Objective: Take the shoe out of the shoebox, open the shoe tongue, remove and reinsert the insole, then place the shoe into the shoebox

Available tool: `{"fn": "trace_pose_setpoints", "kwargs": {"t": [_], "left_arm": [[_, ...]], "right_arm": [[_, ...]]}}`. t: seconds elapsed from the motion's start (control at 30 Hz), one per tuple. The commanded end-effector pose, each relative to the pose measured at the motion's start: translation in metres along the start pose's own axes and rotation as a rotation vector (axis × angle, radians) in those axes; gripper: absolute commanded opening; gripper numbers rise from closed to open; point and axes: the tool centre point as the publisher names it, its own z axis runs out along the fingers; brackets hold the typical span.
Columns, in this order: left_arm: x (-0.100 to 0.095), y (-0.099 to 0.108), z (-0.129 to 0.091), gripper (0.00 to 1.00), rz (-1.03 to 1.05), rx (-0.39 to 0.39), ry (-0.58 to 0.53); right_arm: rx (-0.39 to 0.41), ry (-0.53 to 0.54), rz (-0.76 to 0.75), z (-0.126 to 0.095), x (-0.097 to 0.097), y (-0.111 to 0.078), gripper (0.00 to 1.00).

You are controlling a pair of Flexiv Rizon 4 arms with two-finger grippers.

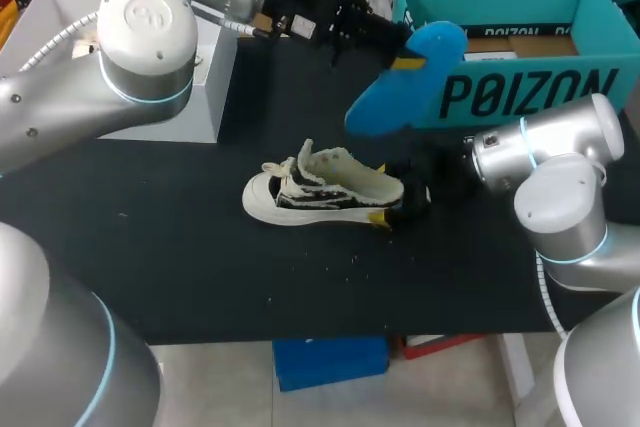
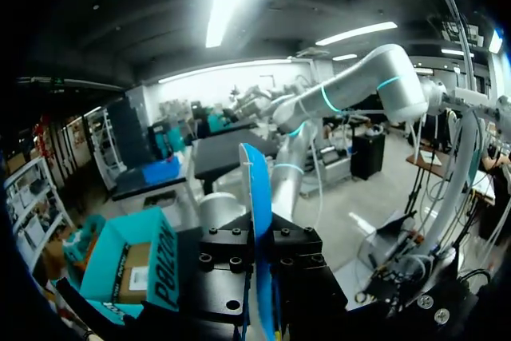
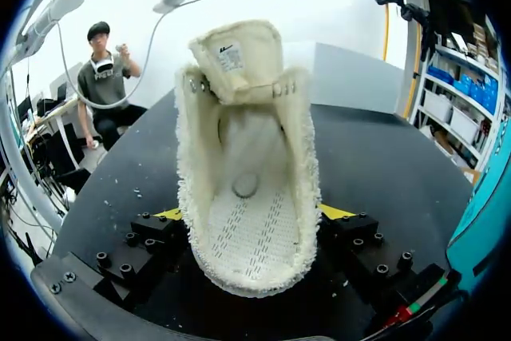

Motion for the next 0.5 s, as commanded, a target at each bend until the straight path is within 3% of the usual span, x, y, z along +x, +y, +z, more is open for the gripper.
{"fn": "trace_pose_setpoints", "kwargs": {"t": [0.03, 0.37, 0.4, 0.43, 0.5], "left_arm": [[0.0, 0.001, 0.002, 0.0, 0.001, -0.002, 0.0], [0.0, 0.001, 0.002, 0.0, 0.001, -0.002, 0.0], [0.003, -0.001, 0.0, 0.0, -0.018, 0.023, -0.004], [0.004, -0.005, -0.002, 0.0, -0.047, 0.097, -0.016], [0.008, -0.011, -0.006, 0.0, -0.072, 0.121, -0.009]], "right_arm": [[0.002, -0.001, 0.001, 0.002, 0.0, -0.003, 0.0], [0.002, -0.001, 0.001, 0.002, 0.0, -0.003, 0.0], [0.002, -0.001, 0.001, 0.002, 0.0, -0.003, 0.0], [0.002, -0.001, 0.001, 0.002, 0.0, -0.003, 0.0], [0.002, -0.001, 0.001, 0.002, 0.0, -0.003, 0.0]]}}
